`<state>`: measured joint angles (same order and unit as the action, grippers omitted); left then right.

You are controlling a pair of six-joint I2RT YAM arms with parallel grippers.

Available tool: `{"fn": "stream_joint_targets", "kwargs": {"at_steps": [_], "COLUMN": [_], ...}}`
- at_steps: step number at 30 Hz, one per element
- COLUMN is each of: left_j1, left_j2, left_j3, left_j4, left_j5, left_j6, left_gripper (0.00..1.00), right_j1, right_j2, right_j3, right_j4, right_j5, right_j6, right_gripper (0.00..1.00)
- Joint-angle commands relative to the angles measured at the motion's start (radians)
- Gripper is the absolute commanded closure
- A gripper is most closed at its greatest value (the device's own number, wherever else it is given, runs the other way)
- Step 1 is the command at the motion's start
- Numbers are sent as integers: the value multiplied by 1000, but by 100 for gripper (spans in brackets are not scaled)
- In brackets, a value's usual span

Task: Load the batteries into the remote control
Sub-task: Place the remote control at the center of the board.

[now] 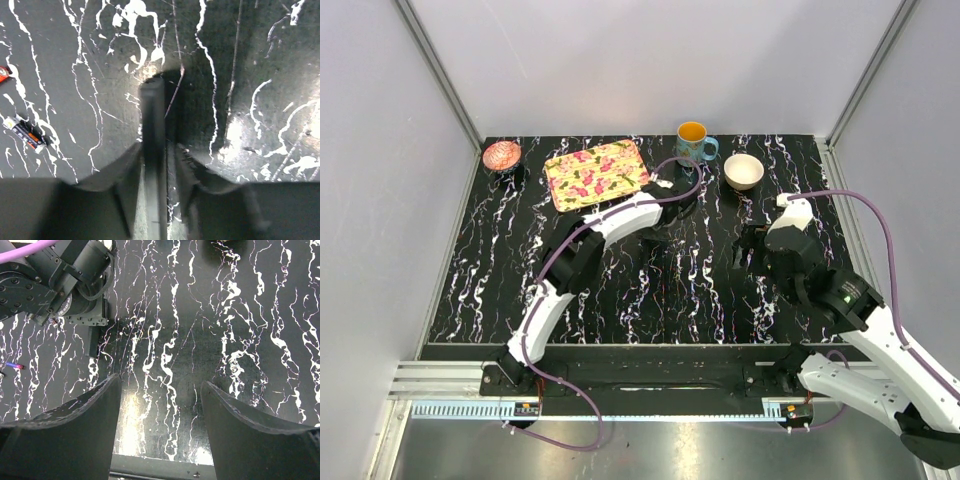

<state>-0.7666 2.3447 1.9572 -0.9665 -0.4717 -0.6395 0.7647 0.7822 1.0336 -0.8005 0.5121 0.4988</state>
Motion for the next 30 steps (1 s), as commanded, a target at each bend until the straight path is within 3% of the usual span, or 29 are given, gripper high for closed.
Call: {"fn": "stream_joint_targets", "kwargs": {"at_steps": [1, 4, 7, 26, 30], "left_j1": [-3, -8, -11, -111, -109], "left_j2": [-7, -45, -100, -113, -247], "left_j3": [20, 13, -4, -55, -125], "left_j4": [55, 72, 107, 120, 167], "left_j5": [56, 51, 58, 87, 19], "left_j6": [11, 15, 20, -2, -29], "left_gripper": [56, 42, 37, 44, 43], "right_j1": [-4, -4, -4, -4, -4], "right_j2": [-17, -17, -12, -11, -31], "right_j3": [13, 8, 0, 2, 3], "right_j4": [-2, -5, -5, -11, -19], "right_j5": [12, 14, 17, 14, 16], "right_j6": [-11, -3, 3, 26, 33], "right_gripper": [27, 27, 27, 27, 27]}}
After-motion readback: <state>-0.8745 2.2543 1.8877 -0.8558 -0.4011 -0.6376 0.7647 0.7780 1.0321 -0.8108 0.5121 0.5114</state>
